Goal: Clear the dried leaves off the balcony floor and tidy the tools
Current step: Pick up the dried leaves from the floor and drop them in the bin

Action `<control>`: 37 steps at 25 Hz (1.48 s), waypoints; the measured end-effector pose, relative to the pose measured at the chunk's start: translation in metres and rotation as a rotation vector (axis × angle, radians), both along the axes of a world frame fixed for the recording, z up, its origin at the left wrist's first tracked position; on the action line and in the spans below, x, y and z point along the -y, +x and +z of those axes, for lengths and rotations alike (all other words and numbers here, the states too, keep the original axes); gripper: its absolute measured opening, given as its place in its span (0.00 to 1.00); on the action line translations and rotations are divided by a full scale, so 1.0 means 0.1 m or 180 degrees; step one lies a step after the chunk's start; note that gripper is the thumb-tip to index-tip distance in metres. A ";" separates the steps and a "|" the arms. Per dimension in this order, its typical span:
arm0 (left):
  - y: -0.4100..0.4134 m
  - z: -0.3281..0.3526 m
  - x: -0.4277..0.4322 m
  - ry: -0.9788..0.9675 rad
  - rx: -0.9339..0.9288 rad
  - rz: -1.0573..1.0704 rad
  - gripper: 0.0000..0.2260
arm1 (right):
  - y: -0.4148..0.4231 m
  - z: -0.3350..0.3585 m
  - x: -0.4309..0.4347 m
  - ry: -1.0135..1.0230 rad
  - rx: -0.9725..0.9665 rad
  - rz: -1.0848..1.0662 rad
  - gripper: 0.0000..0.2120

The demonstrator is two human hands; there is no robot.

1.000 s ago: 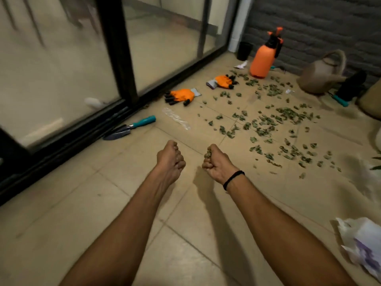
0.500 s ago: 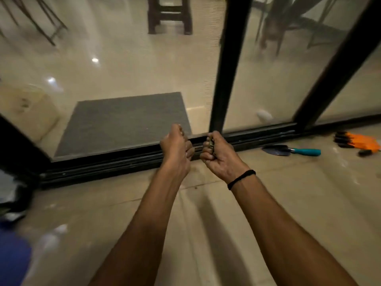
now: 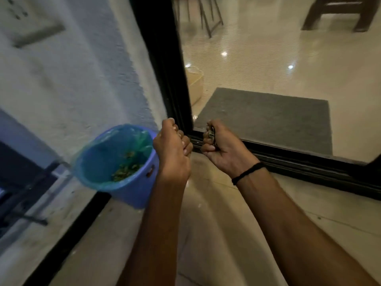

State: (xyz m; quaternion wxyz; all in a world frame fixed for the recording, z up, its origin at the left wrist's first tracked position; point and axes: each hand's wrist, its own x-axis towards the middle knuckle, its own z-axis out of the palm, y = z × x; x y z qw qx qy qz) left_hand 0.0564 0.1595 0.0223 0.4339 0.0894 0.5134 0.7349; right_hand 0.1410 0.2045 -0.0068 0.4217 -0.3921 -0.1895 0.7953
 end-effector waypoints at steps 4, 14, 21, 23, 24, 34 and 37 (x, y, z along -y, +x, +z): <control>-0.91 0.05 0.30 -0.0104 -0.0330 0.0749 0.16 | -1.02 0.12 0.05 -0.0013 0.0172 0.0410 0.10; -1.71 -0.18 0.45 -0.1041 -0.1207 0.1269 0.17 | -1.51 0.32 0.30 -0.0051 -0.0243 0.1635 0.20; -0.91 -0.40 -0.02 -0.0443 -0.1581 0.1185 0.11 | -0.53 0.02 0.08 -0.0151 -0.0334 0.0488 0.09; -0.42 -0.46 -0.15 -0.0217 -0.1549 0.0822 0.10 | -0.13 -0.09 0.07 -0.0235 -0.0336 0.0085 0.08; -0.17 -0.53 -0.21 -0.0141 -0.1567 0.0587 0.09 | 0.10 -0.16 0.08 -0.0265 -0.0335 -0.0130 0.07; 3.04 -0.94 0.18 0.0324 -0.1597 -0.2478 0.12 | 3.02 -0.49 1.15 -0.0110 0.0770 -0.3099 0.04; 3.98 -1.03 0.76 0.0629 -0.1788 -0.3503 0.13 | 3.82 -0.55 1.91 -0.0094 0.1476 -0.3978 0.04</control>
